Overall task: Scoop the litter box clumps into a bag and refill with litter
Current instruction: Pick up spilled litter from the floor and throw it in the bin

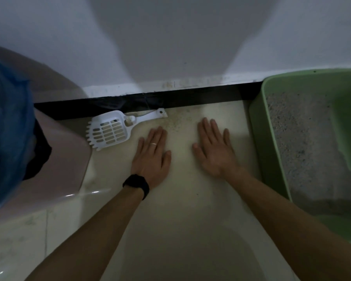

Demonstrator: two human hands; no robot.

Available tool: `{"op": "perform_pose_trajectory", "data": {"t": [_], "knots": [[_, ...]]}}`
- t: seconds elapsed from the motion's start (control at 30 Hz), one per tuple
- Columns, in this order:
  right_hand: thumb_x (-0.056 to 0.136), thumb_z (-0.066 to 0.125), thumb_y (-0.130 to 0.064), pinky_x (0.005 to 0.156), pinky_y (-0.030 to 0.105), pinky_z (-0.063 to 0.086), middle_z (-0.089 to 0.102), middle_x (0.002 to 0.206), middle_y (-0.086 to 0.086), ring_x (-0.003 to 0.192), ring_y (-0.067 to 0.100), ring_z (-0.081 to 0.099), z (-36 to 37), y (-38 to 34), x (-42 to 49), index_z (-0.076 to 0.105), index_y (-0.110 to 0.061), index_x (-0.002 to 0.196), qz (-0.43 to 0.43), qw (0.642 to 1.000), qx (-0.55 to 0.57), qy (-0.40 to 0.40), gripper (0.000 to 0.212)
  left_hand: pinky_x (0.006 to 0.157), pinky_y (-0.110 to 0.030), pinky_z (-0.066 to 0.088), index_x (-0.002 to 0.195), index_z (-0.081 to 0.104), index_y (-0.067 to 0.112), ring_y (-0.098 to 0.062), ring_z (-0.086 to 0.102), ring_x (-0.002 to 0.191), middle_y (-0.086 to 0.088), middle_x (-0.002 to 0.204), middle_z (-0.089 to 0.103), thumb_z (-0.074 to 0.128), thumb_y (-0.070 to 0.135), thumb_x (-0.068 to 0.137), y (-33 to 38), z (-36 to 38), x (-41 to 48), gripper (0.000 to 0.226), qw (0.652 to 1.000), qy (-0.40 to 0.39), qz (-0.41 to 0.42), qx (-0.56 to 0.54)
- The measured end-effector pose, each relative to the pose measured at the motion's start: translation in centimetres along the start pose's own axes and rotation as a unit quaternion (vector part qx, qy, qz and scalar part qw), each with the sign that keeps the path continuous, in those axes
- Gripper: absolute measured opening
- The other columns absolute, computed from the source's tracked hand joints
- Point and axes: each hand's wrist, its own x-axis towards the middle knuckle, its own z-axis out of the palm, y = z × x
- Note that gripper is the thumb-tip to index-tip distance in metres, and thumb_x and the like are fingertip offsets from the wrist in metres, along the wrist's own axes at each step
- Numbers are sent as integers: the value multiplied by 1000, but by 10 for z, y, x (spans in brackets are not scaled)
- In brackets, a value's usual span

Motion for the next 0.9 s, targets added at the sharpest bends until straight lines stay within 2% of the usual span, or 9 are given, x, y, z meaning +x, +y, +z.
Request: {"op": "perform_pose_trajectory", "data": {"t": [0.23,0.3,0.37,0.47,0.53,0.67,0.77,0.83,0.9], "knots": [[104,28,-36,121,44,16,16,162,5,151,16,7,40,-12,-102,23,-8,153,-203,979,-2,-6,56,120,-42,11,154,24,11,-14,6,150,-2,161,17,30,36,102,28,23,-48,57,986,-39,162,6],[104,28,-35,120,44,20,22,160,5,150,16,13,34,-3,-103,30,-9,151,-177,984,24,20,54,121,-41,12,151,31,10,-15,13,149,-4,159,25,34,33,101,30,22,-49,55,983,-23,181,-27],[102,25,-39,120,45,18,21,160,6,150,18,14,24,7,-86,28,-10,152,-77,993,33,80,57,121,-42,11,152,30,12,-16,13,149,-3,160,23,35,35,99,27,15,-38,58,991,-1,132,-34],[100,19,-44,122,43,3,0,164,4,150,16,-6,22,26,-64,8,-12,156,96,988,68,101,66,121,-39,-3,156,11,16,-12,-3,149,3,163,3,26,43,98,17,-1,-11,66,999,-16,44,-4],[99,17,-46,122,46,-2,-8,164,3,149,14,-14,32,29,-69,-1,-13,156,148,984,62,80,68,120,-38,-7,157,0,19,-9,-12,148,6,162,-9,20,46,99,18,-1,-3,67,997,-58,48,14],[101,19,-41,122,43,4,1,163,8,150,18,-7,55,3,-114,9,-7,155,60,996,20,65,64,121,-44,-1,156,0,16,-11,-15,148,3,163,-9,14,46,99,46,19,-24,66,990,-81,104,47],[103,28,-32,122,41,15,16,162,9,151,18,8,57,-5,-139,24,-4,152,-41,992,93,71,56,121,-42,5,156,10,15,-11,-7,149,3,162,-1,18,39,101,67,32,-50,61,984,-83,156,-11],[102,31,-29,120,41,21,28,157,11,148,20,20,49,4,-134,34,-2,148,-35,984,122,123,53,121,-39,8,154,18,12,-11,2,150,2,161,8,24,33,101,77,35,-62,57,977,-72,182,-82],[102,28,-33,121,40,19,29,157,13,148,22,21,40,17,-115,33,-2,148,33,979,107,168,56,121,-35,9,152,27,10,-12,10,149,-1,160,19,30,28,100,78,32,-66,55,975,-35,164,-145]]}}
